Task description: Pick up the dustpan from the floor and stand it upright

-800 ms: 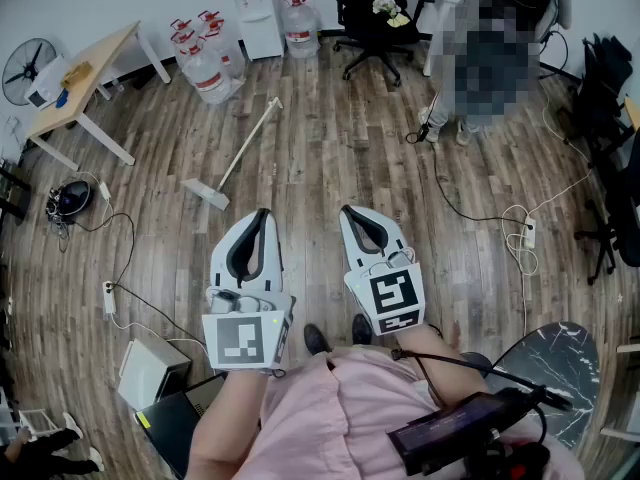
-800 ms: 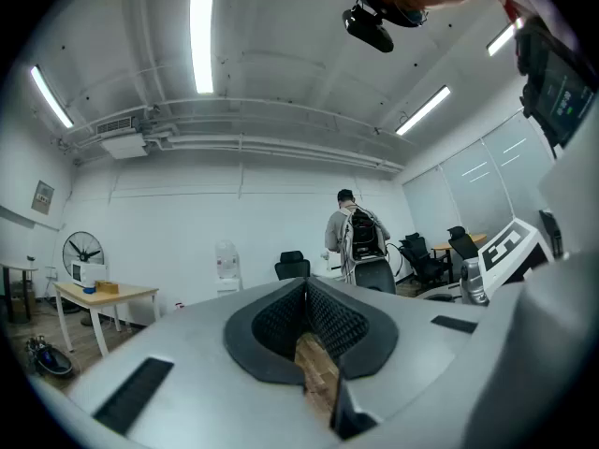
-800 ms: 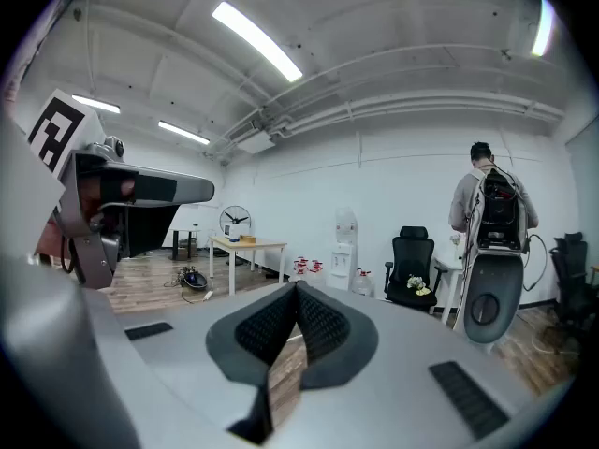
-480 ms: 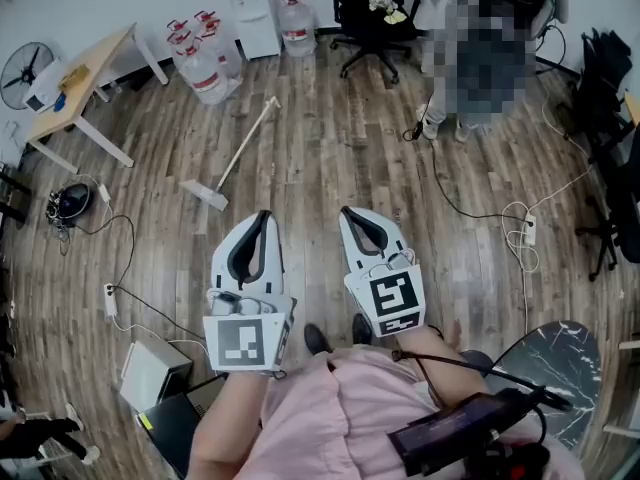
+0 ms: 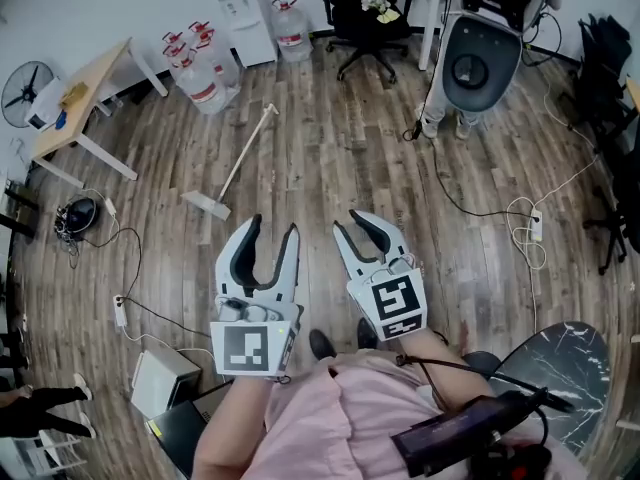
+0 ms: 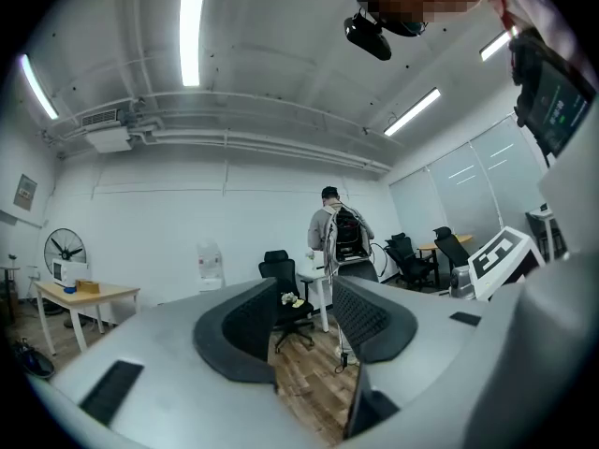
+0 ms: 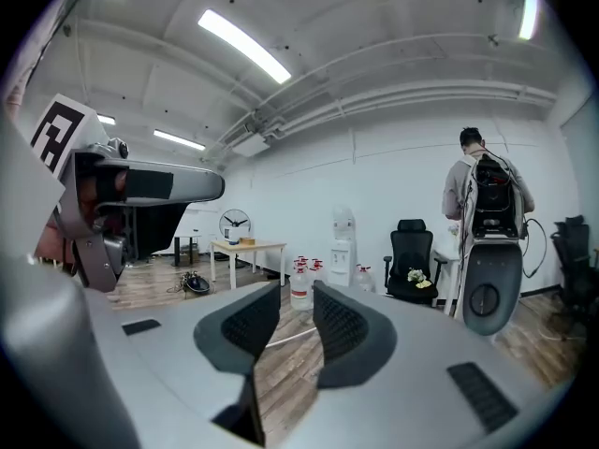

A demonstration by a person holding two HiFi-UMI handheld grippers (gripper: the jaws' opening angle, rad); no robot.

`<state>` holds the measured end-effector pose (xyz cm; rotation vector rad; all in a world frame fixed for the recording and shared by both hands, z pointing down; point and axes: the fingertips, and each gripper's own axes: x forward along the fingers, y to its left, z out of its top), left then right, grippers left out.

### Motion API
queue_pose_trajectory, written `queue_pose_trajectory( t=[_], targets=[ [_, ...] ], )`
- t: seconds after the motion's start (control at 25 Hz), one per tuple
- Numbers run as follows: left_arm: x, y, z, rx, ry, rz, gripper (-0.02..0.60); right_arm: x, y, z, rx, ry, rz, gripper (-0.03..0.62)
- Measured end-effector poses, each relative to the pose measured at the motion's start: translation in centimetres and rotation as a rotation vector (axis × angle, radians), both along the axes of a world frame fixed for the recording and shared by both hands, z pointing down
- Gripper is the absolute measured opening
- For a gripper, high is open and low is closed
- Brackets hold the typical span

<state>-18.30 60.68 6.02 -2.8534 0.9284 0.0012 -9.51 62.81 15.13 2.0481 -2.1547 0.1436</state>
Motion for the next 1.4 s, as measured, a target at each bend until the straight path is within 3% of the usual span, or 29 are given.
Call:
queue_pose_trajectory(
  t=[0.36, 0.56, 0.8, 1.0, 1.4],
  targets=[
    [3.0, -0.5, 0.4, 0.003, 0.006, -0.018, 0.204, 3.6, -0.3, 0.9, -0.01, 0.001, -0.006, 0.123],
    [3.1, -3.2, 1.4, -0.02, 0.007, -0.029, 0.204, 3.9, -2.8, 1.9, -0.031, 0.007, -0.013, 0.123],
    [3.0, -10.1, 3.3, -0.053, 0.01, -0.043, 0.204, 4.0, -9.0, 3.8, -0.066, 0.012, -0.022, 0.124],
    [2.7, -18.6, 4.1, -0.074, 0.021, -0.038, 0.206, 3.6, -17.2, 3.9, -0.075, 0.03, -0.03, 0.124],
    [-0.1, -31.8, 0.7, -0.016, 0.061, -0.032, 0.207, 2.0, -30.5, -0.4, -0.01, 0.073, -0.005, 0.121]
  ],
)
